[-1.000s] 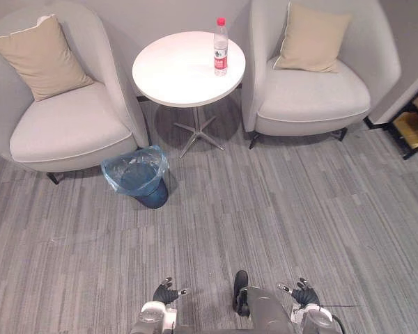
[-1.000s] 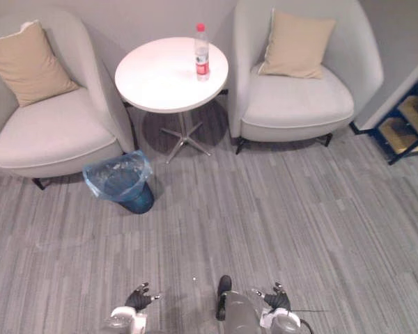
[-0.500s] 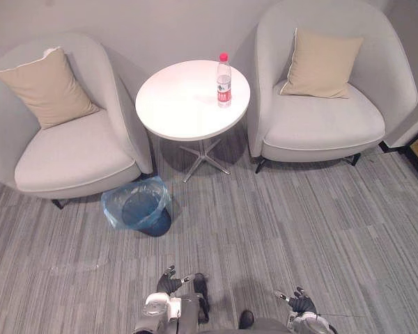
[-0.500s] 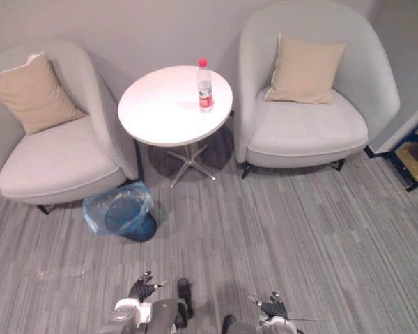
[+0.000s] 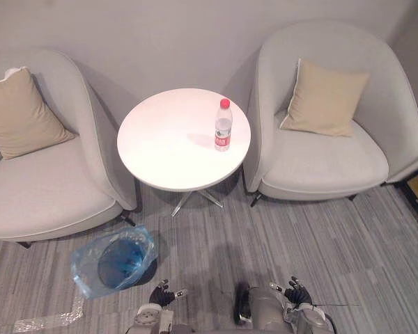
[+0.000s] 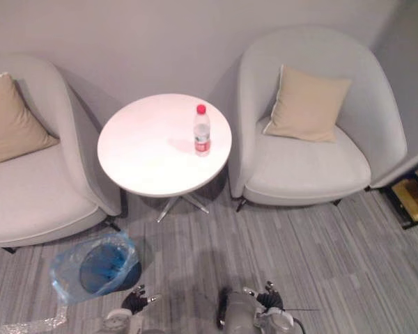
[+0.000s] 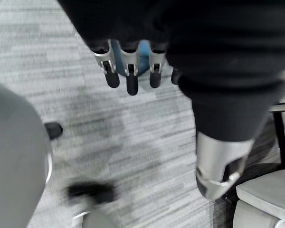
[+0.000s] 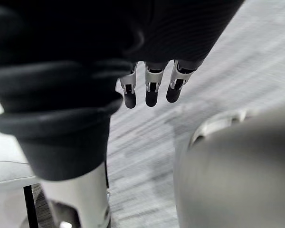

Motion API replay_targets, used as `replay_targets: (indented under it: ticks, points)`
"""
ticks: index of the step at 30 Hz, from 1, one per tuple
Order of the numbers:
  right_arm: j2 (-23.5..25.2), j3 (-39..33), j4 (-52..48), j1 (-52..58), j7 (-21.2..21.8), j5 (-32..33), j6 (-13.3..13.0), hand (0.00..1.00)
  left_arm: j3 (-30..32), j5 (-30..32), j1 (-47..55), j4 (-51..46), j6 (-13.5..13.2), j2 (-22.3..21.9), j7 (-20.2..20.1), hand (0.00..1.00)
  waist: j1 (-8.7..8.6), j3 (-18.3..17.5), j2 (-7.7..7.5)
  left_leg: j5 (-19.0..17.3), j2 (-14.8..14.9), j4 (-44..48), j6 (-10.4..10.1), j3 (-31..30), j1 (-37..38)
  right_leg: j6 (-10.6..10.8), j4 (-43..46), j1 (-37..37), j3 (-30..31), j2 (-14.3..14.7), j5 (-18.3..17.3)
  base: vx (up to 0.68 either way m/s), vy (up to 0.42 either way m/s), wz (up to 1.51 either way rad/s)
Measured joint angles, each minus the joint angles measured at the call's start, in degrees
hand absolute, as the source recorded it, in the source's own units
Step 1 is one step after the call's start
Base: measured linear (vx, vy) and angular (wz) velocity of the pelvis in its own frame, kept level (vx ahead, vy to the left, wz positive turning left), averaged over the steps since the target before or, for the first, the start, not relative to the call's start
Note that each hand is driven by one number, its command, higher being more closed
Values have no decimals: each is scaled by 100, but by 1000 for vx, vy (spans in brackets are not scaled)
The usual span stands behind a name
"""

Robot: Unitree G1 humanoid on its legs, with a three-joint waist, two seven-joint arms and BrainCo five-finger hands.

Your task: Gather rubbish on tea table into small bin, then transfer packed bag to large trash can.

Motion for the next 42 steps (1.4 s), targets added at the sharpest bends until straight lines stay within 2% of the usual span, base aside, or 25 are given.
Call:
replay_targets:
  ticks: [1, 2, 4, 6, 7, 8, 9, 10, 11, 12, 13, 14, 15, 16, 19, 21, 25, 26, 28, 29, 30, 31, 32, 36, 42]
  points:
    - [-22, -17, -7, -17, -3, 2, 11, 0, -2, 20, -15, 16, -5, -22, -31, 0, 6, -13, 42, 32, 57, 20, -22, -31, -47, -72, 42, -7, 45, 27, -72, 402, -215, 17]
    - [-39, -45, 18, -23, 3, 2, 6, 0, 22, 108, -81, 21, -11, -91, -12, 0, 3, 8, 56, 241, 89, 89, -126, -128, -74, -146, 233, -23, -11, 42, -329, 364, -210, 28]
    - [-33, -171, 62, -13, 0, 37, 23, 0, 83, 113, -114, 29, -6, -171, -12, 0, -22, 15, 58, 511, 158, 461, -297, -193, -172, -175, 270, 148, -145, 42, -570, 340, -236, 42]
    - [-17, -128, 17, 79, -3, 109, 35, 0, 426, 109, -125, -86, -10, -346, -12, 0, -12, 99, 7, 803, 428, 2450, -630, -279, -957, -252, 36, 729, -317, 61, -882, 257, -178, 53]
    - [-16, -106, 10, 107, -3, 146, 36, 0, 466, 109, -117, -129, -17, -362, -10, 0, 21, 108, -3, 788, 513, 2868, -636, -249, -1119, -291, -1, 847, -344, 68, -955, 243, -107, 32]
    - [11, -70, -48, 186, -8, 173, 35, 0, 471, 105, -85, -247, -25, -376, -8, 0, 62, 111, 21, 556, 726, 3518, -489, 18, -1440, -296, -112, 1145, -421, 108, -1054, 233, -62, 21]
    - [63, -76, -78, 219, -19, 186, 33, 0, 471, 101, -61, -333, -25, -382, -6, 0, 80, 113, 20, 348, 845, 3684, -347, 402, -1695, -287, -231, 1383, -482, 103, -1092, 238, -49, 18]
    - [68, -76, -82, 222, -19, 187, 33, 0, 471, 100, -61, -338, -27, -383, -6, 0, 82, 115, 18, 330, 852, 3679, -337, 444, -1726, -283, -249, 1416, -486, 102, -1095, 164, -11, 16]
    - [101, -80, -114, 253, -23, 208, 38, 0, 471, 92, -63, -383, -30, -396, -3, 0, 96, 113, 20, 199, 854, 3508, -244, 731, -1913, -245, -364, 1559, -552, 64, -1115, 144, 34, 21]
    - [143, -93, -181, 304, -31, 276, 34, 0, 466, 84, -60, -445, -27, -413, -1, 0, 105, 112, 22, 179, 715, 2824, -183, 956, -2119, -154, -451, 1711, -634, 0, -1147, 184, 80, 27]
    - [134, -126, -171, 312, -46, 279, 37, 0, 456, 84, -68, -441, -29, -423, -1, 0, 116, 97, 44, 389, 483, 1850, -146, 966, -2188, -8, -437, 1746, -656, -41, -1187, 183, 104, 20]
    - [117, -145, -167, 316, -48, 278, 36, 0, 448, 84, -52, -438, -28, -428, -3, 0, 121, 72, 83, 587, 396, 1413, -159, 942, -2201, 30, -434, 1747, -656, -31, -1209, 209, 133, 6]
    - [83, -161, -75, 286, -55, 278, 43, 0, 440, 82, -50, -421, -48, -393, -2, 0, 151, 0, 108, 976, 243, 900, -20, 917, -2179, 165, -440, 1760, -533, -18, -1240, 263, 112, -2]
    - [127, -157, 6, 288, -53, 272, 45, 0, 439, 84, -30, -395, -60, -319, 3, 0, 154, -54, -30, 1045, 23, 546, 30, 890, -2004, 232, -542, 1835, -425, -109, -1218, 345, 129, 1]
    - [220, -178, 86, 288, -48, 259, 47, 0, 329, 94, -40, -260, -51, -81, -4, 0, 158, -73, -205, 1075, -216, 281, 82, 891, -1803, 278, -724, 1982, -312, -287, -1234, 273, 97, 12]
    - [251, -176, 122, 287, -43, 204, 48, 0, 237, 100, -20, -158, -22, 44, -5, 0, 164, -86, -253, 1059, -333, 116, 106, 892, -1550, 375, -710, 2152, -216, -376, -1332, 185, 43, 0]
    - [180, -163, 176, 168, 0, 135, 39, 0, 195, 105, -16, -25, 5, 98, -12, 0, 169, -102, -200, 901, -464, -144, 152, 952, -1336, 565, 339, 1721, -94, -543, -1758, 145, 34, -9]
    - [135, -152, 195, 150, 12, 136, 40, 0, 36, 105, -14, 23, 5, 117, -12, 0, 123, -131, -143, 905, -469, -235, 155, 916, -1261, 588, 1067, 1392, -44, -591, -1773, 118, 41, 2]
    - [131, -165, 173, 163, 8, 153, 30, 0, -105, 107, -7, 22, 7, 138, -12, 0, 68, -129, -121, 890, -392, -252, 172, 749, -1139, 499, 1634, 1129, 39, -590, -1892, 130, -27, 27]
    - [152, -92, 177, 165, 16, 137, 31, 0, -121, 107, -17, 30, 8, 188, -10, 0, 11, -173, -207, 892, -401, -261, 170, 627, -1133, 430, 1248, 1130, 168, -505, -2079, 118, -81, 44]
    - [158, -72, 181, 170, 16, 137, 32, 0, -131, 106, -33, 29, 7, 210, -8, 0, 12, -178, -265, 890, -427, -261, 165, 600, -1134, 401, 1066, 1124, 210, -475, -2017, 107, -84, 61]
    - [176, -79, 224, 190, 14, 138, 34, 0, -213, 106, -71, 60, 4, 283, -5, 0, 7, -186, -437, 860, -544, -239, 117, 447, -1139, 338, 677, 1216, 249, -483, -1896, 53, -53, 40]
    - [153, -93, 245, 193, 12, 138, 34, 0, -221, 107, -87, 93, 7, 260, -7, 0, 6, -188, -433, 858, -553, -237, 113, 383, -1140, 335, 597, 1286, 216, -464, -1881, 111, -56, 43]
    - [22, -111, 312, 193, 8, 141, 42, 0, -198, 110, -50, 142, 4, 138, -10, 0, 24, -220, -156, 903, -411, -388, 45, 308, -1101, 295, -86, 1667, 97, -264, -1620, 120, -41, 8]
    - [38, -67, 383, 196, -2, 124, 40, 0, 12, 114, -13, 146, 3, 136, -11, 0, 30, -223, -201, 915, -395, -451, 35, 146, -946, 266, -593, 2102, -18, -195, -1430, 53, -2, 11]
